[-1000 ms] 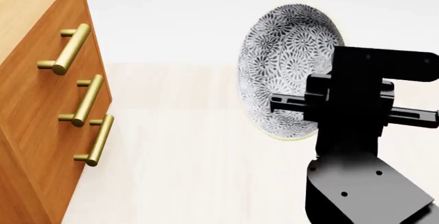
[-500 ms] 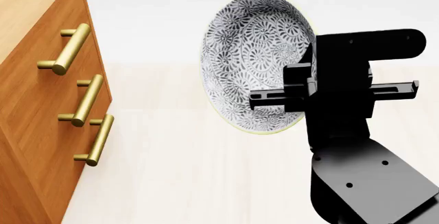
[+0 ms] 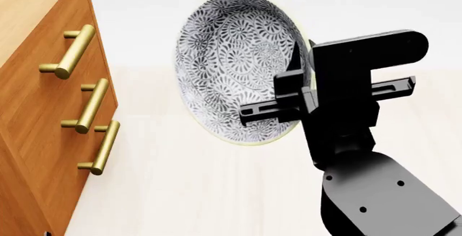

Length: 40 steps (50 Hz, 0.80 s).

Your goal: Put the bowl on top of the cabinet.

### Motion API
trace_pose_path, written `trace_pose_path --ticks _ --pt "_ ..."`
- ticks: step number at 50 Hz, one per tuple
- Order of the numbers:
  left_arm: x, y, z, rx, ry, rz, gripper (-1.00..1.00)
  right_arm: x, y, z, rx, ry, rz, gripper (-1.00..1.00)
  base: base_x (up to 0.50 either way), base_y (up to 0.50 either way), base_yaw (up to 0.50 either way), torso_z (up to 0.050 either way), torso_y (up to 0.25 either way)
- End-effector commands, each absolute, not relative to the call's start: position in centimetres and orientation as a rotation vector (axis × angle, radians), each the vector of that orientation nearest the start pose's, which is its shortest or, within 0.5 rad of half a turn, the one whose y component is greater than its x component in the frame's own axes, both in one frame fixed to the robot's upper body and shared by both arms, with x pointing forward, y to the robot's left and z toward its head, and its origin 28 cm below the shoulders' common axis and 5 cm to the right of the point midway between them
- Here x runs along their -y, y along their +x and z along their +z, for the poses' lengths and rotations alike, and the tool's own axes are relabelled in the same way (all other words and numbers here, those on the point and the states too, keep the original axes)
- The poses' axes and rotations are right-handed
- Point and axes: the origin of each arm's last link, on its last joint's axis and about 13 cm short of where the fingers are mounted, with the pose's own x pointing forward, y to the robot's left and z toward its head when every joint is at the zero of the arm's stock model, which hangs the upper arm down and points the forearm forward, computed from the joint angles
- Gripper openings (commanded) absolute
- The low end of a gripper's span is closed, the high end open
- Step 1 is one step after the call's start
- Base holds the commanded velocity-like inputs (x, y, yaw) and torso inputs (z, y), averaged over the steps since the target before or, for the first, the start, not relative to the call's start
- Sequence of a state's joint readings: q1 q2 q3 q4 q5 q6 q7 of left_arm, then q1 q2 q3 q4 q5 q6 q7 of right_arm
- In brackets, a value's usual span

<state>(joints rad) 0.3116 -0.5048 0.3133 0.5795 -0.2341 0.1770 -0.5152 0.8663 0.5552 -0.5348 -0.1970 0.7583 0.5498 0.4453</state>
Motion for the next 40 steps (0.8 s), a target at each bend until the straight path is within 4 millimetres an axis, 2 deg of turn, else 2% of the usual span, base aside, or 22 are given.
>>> trace_pose_path --ticks 1,19,24,31,40 --pt "-21.2 12.7 11.2 0.311 0.047 -0.066 1.0 10.9 30.6 21.4 0.207 -0.145 0.176 -1.0 0.0 0.0 0.0 0.0 0.0" --pt "-20.4 14.6 16.5 0.274 0.108 -0.176 1.0 10.3 28.7 21.1 0.27 -0.185 0.243 -1.0 0.0 0.0 0.0 0.001 0.0" --pt "-20.3 14.9 16.8 0.258 0.096 -0.197 1.0 10.3 28.4 21.0 0.279 -0.189 0.255 -1.0 0.0 0.0 0.0 0.0 0.002" --pt "-19.7 15.4 17.1 0.218 0.044 -0.366 1.0 10.1 27.7 20.9 0.293 -0.205 0.275 -1.0 0.0 0.0 0.0 0.0 0.0" --pt "-19.5 16.2 17.6 0.157 0.005 -0.435 1.0 9.7 26.9 20.9 0.312 -0.225 0.307 -1.0 0.0 0.0 0.0 0.0 0.0"
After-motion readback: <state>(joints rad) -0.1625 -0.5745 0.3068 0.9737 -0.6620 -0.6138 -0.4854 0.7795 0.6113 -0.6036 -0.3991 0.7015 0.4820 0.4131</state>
